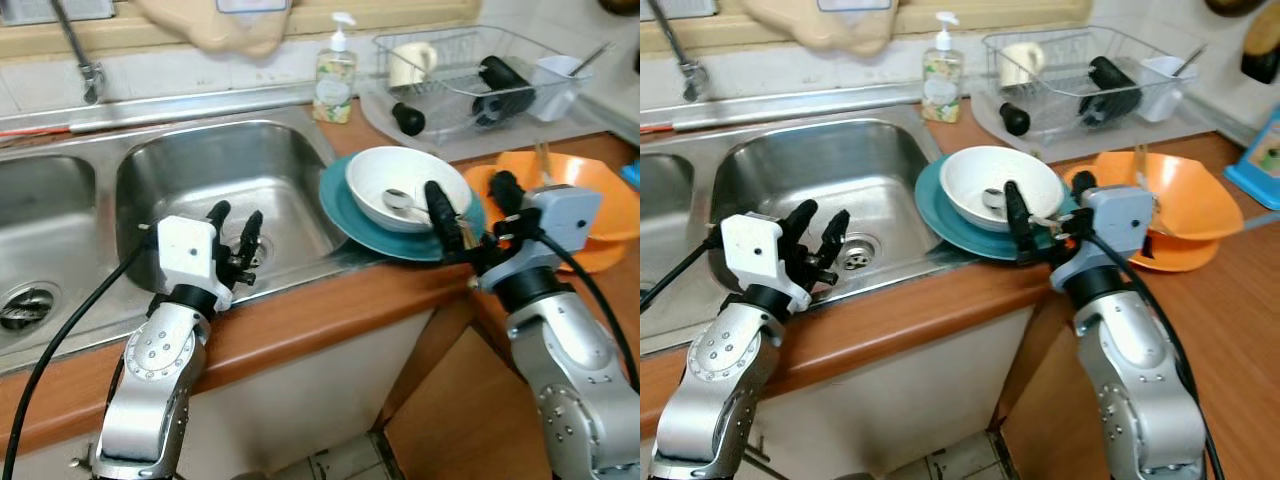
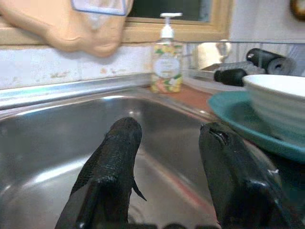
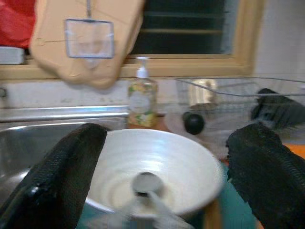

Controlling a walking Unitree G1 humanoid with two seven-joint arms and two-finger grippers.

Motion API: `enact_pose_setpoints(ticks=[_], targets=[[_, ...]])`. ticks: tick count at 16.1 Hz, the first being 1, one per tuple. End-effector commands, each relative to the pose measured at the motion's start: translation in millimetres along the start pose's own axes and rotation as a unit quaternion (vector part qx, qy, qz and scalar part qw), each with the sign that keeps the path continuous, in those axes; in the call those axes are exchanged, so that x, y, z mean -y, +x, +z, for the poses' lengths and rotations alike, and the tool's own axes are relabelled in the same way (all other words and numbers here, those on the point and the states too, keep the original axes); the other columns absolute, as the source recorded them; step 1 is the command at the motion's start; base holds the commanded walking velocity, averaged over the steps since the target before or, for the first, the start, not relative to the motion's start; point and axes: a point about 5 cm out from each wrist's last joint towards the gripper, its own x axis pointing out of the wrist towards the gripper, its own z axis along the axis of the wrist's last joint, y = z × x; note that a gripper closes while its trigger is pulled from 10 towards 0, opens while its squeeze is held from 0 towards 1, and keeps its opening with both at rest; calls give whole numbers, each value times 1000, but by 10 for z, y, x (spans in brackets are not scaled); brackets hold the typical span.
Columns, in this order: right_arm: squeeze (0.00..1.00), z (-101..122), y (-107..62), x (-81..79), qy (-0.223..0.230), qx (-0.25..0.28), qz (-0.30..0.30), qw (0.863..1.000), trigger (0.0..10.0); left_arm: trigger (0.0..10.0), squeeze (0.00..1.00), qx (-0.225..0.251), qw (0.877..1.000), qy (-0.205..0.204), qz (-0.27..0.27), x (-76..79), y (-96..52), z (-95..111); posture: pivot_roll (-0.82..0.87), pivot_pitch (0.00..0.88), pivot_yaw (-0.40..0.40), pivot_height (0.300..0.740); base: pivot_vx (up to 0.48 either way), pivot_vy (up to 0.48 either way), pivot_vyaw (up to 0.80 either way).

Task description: Kitchen organization

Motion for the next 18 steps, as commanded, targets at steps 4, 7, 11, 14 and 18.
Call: enact_pose_setpoints(ticks=[4,7,11,14,18], targets=[[0,39,-18,-27,1,4,13,1000,10000,10000,0,38,999,3,-16,33,11,120,-30,0,8,740,75,0,0],[0,18,-22,-66,0,-3,17,1000,10000,10000,0,40,999,-3,-15,52,6,126,-34,0,7,740,335,0,0],[0,40,-17,-73,-16,-1,24,1000,10000,10000,0,41,999,-7,-12,44,-6,119,-32,0,5,740,311,0,0],[0,48,-10,-102,-3,2,29,1000,10000,10000,0,40,999,-8,-10,29,-17,118,-29,0,5,740,185,0,446],[0,60,-20,-93,-4,6,24,1000,10000,10000,0,38,999,-11,-12,26,-41,113,-28,0,7,740,0,0,0]])
